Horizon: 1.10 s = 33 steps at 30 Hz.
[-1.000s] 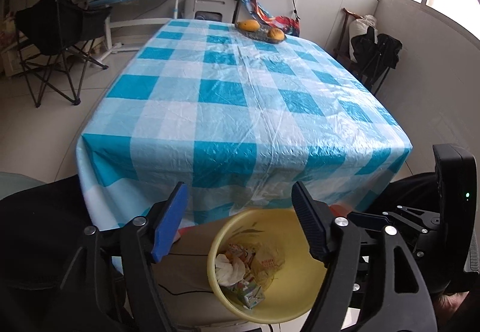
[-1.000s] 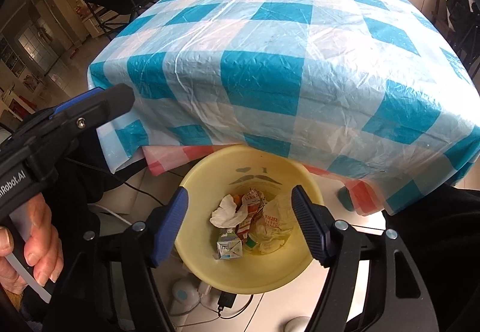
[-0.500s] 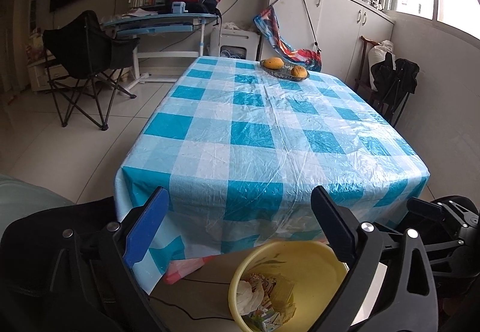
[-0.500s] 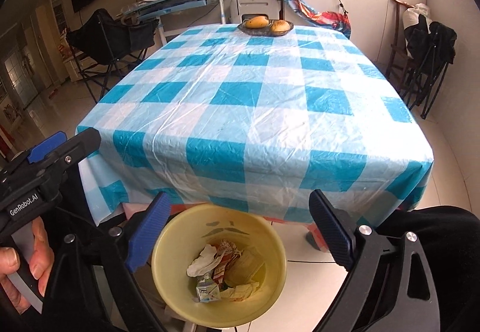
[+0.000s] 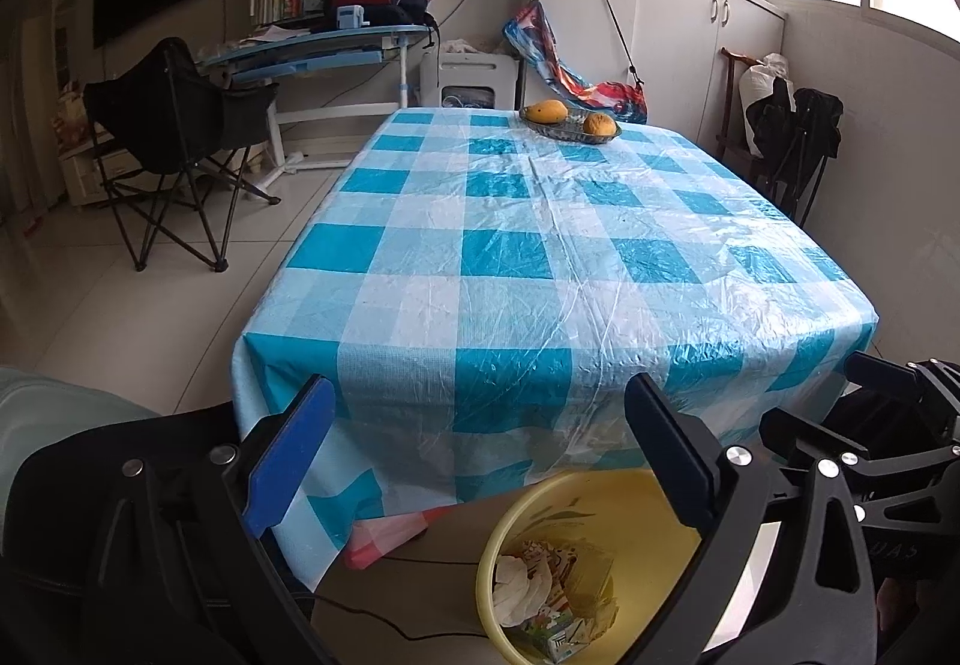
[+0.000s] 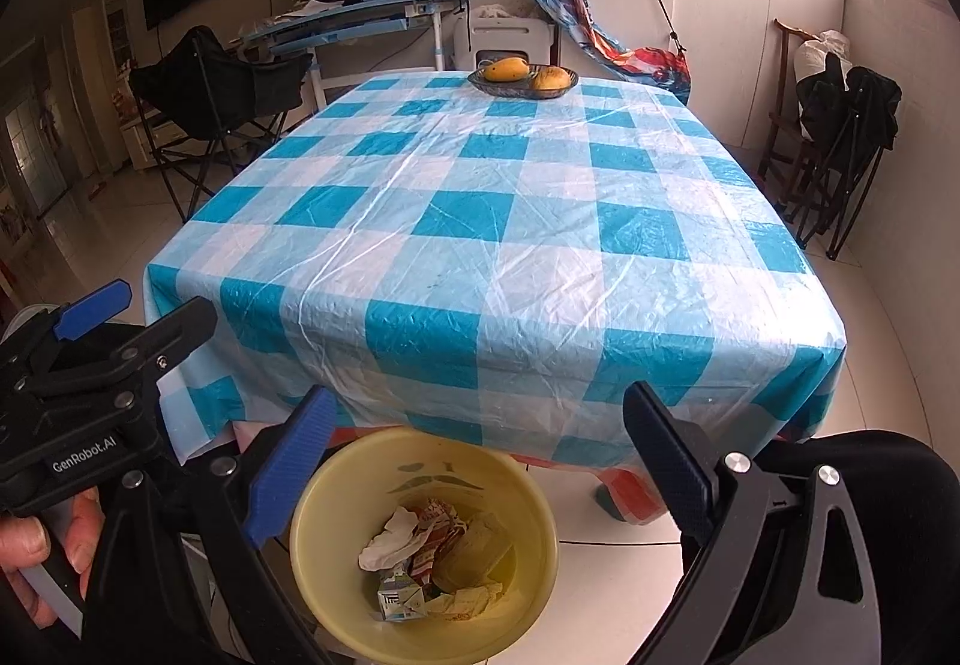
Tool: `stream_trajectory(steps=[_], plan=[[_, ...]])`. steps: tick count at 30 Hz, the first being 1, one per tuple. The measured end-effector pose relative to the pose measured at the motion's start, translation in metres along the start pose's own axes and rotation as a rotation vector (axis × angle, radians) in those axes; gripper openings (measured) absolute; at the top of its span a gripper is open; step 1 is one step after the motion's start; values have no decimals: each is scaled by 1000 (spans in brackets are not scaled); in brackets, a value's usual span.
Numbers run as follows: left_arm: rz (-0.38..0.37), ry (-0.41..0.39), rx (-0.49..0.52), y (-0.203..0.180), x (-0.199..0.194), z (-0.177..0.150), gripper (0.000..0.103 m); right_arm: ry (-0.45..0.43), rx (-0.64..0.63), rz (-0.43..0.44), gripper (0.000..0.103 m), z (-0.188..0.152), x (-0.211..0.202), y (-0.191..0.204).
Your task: Collect trash
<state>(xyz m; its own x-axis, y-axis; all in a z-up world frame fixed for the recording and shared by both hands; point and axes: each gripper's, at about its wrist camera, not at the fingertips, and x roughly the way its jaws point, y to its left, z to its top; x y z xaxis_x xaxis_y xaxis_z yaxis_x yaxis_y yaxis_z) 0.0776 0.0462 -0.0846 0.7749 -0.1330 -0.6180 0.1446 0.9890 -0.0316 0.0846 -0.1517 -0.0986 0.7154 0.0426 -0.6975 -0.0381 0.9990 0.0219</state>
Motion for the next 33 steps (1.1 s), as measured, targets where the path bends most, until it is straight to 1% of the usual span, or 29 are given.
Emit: stream_trajectory(steps=[10, 16, 21, 33], plan=[[12, -4, -8, 2, 0, 0, 94, -22, -14, -15, 93, 1, -3, 3], [23, -20, -17, 5, -2, 1, 94, -51, -23, -28, 93, 2, -6, 3], [31, -29, -26, 7, -4, 3, 94, -58, -27, -35, 93, 3, -6, 3], [45, -46, 5, -1, -5, 8, 95, -78, -37, -42, 93, 5, -7, 3]])
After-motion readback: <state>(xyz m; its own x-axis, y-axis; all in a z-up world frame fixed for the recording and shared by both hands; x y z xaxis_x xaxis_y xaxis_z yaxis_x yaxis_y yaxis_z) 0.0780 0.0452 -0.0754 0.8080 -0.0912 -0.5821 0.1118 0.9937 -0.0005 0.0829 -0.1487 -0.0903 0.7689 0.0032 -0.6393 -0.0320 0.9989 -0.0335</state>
